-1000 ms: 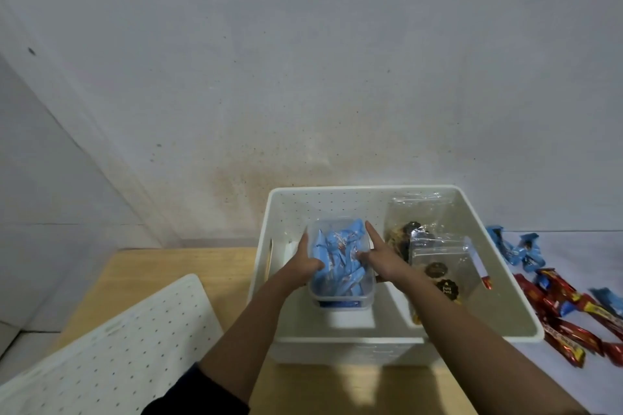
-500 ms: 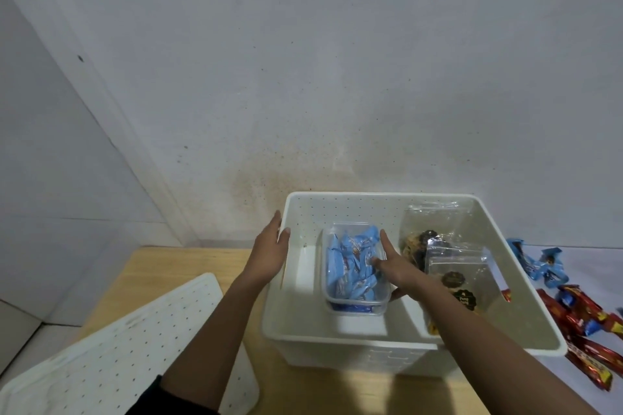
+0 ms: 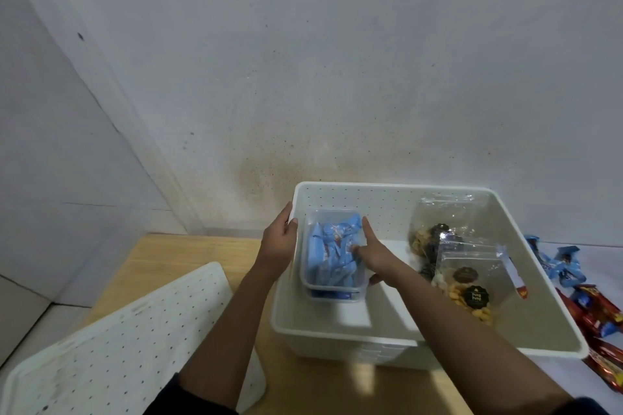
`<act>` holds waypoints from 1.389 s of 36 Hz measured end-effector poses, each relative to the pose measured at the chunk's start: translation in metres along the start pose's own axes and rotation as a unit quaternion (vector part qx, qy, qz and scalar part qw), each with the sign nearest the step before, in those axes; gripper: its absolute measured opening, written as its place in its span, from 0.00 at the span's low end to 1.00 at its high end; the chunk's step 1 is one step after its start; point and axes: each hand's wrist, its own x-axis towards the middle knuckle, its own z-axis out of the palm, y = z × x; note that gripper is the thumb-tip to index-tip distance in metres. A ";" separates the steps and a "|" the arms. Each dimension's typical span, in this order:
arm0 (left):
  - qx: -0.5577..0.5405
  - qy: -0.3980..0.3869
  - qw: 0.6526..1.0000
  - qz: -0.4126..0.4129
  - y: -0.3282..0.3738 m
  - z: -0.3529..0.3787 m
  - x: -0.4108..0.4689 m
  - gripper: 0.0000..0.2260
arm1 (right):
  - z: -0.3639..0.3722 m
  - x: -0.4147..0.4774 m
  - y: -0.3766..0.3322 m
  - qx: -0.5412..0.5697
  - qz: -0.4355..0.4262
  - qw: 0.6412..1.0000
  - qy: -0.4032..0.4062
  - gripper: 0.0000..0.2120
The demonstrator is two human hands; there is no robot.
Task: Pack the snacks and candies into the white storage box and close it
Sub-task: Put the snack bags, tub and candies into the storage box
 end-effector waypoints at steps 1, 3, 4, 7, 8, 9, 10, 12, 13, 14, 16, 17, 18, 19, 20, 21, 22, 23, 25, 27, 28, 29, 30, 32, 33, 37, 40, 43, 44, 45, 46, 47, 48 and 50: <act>-0.006 -0.003 1.000 0.000 0.000 0.000 0.000 0.18 | 0.005 0.000 -0.002 0.003 -0.004 1.000 -0.001 0.33; -0.015 -0.006 1.000 0.002 -0.001 0.000 0.000 0.18 | 0.013 0.003 -0.005 0.011 -0.006 1.000 0.002 0.33; -0.016 -0.007 1.000 0.003 -0.002 0.000 0.000 0.18 | 0.014 0.004 -0.005 0.014 -0.007 1.000 0.003 0.33; -0.010 -0.006 1.000 0.004 -0.003 0.000 0.001 0.18 | 0.012 0.006 -0.002 0.015 -0.019 1.000 0.003 0.34; -0.009 -0.007 1.000 0.002 -0.003 0.000 0.001 0.18 | 0.011 0.006 -0.001 0.017 -0.022 1.000 0.003 0.34; -0.009 -0.007 1.000 0.000 -0.002 0.000 0.000 0.18 | 0.011 0.007 0.000 0.019 -0.025 1.000 0.004 0.34; -0.006 -0.007 1.000 0.001 0.000 0.000 -0.001 0.17 | 0.011 0.007 0.001 0.022 -0.024 0.999 0.004 0.33; 0.008 -0.006 1.000 0.002 0.003 0.000 -0.001 0.17 | 0.010 0.005 0.001 0.023 -0.027 0.999 0.005 0.32; 0.018 -0.007 1.000 0.003 0.004 0.000 -0.001 0.17 | 0.009 0.004 0.001 0.023 -0.031 0.999 0.006 0.32; 0.032 -0.008 0.999 0.002 0.005 0.001 0.000 0.17 | 0.008 0.002 0.001 0.023 -0.033 0.999 0.004 0.32; 0.069 -0.008 0.998 -0.002 0.007 0.002 0.001 0.17 | 0.004 -0.001 0.004 0.024 -0.027 0.999 -0.002 0.34; 0.094 -0.005 0.996 -0.003 0.007 0.003 0.002 0.16 | 0.001 -0.002 0.005 0.021 -0.025 0.999 -0.005 0.36; 0.124 0.002 0.992 -0.004 0.008 0.004 0.002 0.16 | -0.002 -0.003 0.007 0.016 -0.023 1.000 -0.008 0.37; 0.157 0.014 0.988 -0.001 0.009 0.005 0.002 0.17 | -0.007 -0.005 0.008 0.012 -0.023 1.000 -0.008 0.37; 0.191 0.025 0.981 0.009 0.011 0.007 0.002 0.17 | -0.013 -0.006 0.008 0.008 -0.028 1.000 -0.007 0.36; 0.218 0.035 0.975 0.024 0.015 0.009 0.002 0.18 | -0.021 -0.009 0.008 0.005 -0.041 0.999 -0.003 0.35; 0.236 0.043 0.970 0.040 0.021 0.012 0.003 0.19 | -0.031 -0.012 0.006 0.003 -0.056 0.998 0.006 0.33; 0.248 0.046 0.966 0.059 0.028 0.017 0.005 0.20 | -0.041 -0.015 0.005 0.003 -0.073 0.997 0.021 0.31; 0.258 0.033 0.961 0.093 0.045 0.031 0.011 0.20 | -0.067 -0.022 0.002 0.026 -0.108 0.992 0.065 0.27; 0.242 0.006 0.963 0.118 0.066 0.053 0.018 0.20 | -0.096 -0.034 0.000 0.066 -0.143 0.981 0.116 0.24; 0.227 -0.007 0.965 0.130 0.078 0.066 0.021 0.20 | -0.112 -0.041 0.001 0.078 -0.158 0.974 0.141 0.23; 0.210 -0.019 0.967 0.142 0.090 0.081 0.023 0.19 | -0.128 -0.050 0.003 0.084 -0.172 0.967 0.166 0.22; 0.192 -0.030 0.968 0.156 0.102 0.097 0.024 0.19 | -0.145 -0.060 0.006 0.090 -0.185 0.960 0.191 0.21; 0.153 -0.054 0.970 0.179 0.125 0.131 0.020 0.18 | -0.178 -0.080 0.018 0.096 -0.203 0.945 0.237 0.20; 0.135 -0.069 0.970 0.191 0.137 0.149 0.016 0.18 | -0.195 -0.090 0.027 0.094 -0.206 0.939 0.258 0.20; 0.082 -0.139 0.960 0.228 0.175 0.223 -0.011 0.17 | -0.253 -0.130 0.074 0.088 -0.192 0.917 0.337 0.20; 0.056 -0.188 0.949 0.245 0.195 0.276 -0.039 0.18 | -0.287 -0.160 0.119 0.092 -0.164 0.905 0.381 0.20; 0.038 -0.230 0.940 0.251 0.204 0.325 -0.067 0.18 | -0.314 -0.182 0.167 0.092 -0.128 0.900 0.407 0.21; 0.034 -0.242 0.938 0.246 0.204 0.340 -0.077 0.19 | -0.321 -0.187 0.183 0.089 -0.113 0.900 0.412 0.22; 0.031 -0.253 0.937 0.240 0.202 0.354 -0.086 0.19 | -0.327 -0.192 0.198 0.086 -0.099 0.901 0.414 0.23; 0.031 -0.260 0.937 0.233 0.197 0.367 -0.094 0.19 | -0.332 -0.196 0.213 0.080 -0.084 0.903 0.414 0.24; 0.036 -0.264 0.938 0.223 0.191 0.380 -0.101 0.20 | -0.336 -0.199 0.228 0.068 -0.069 0.907 0.411 0.25; 0.045 -0.264 0.940 0.209 0.182 0.391 -0.107 0.21 | -0.340 -0.201 0.243 0.055 -0.052 0.911 0.404 0.27; 0.073 -0.257 0.948 0.171 0.159 0.411 -0.114 0.25 | -0.347 -0.203 0.273 0.042 -0.028 0.920 0.388 0.32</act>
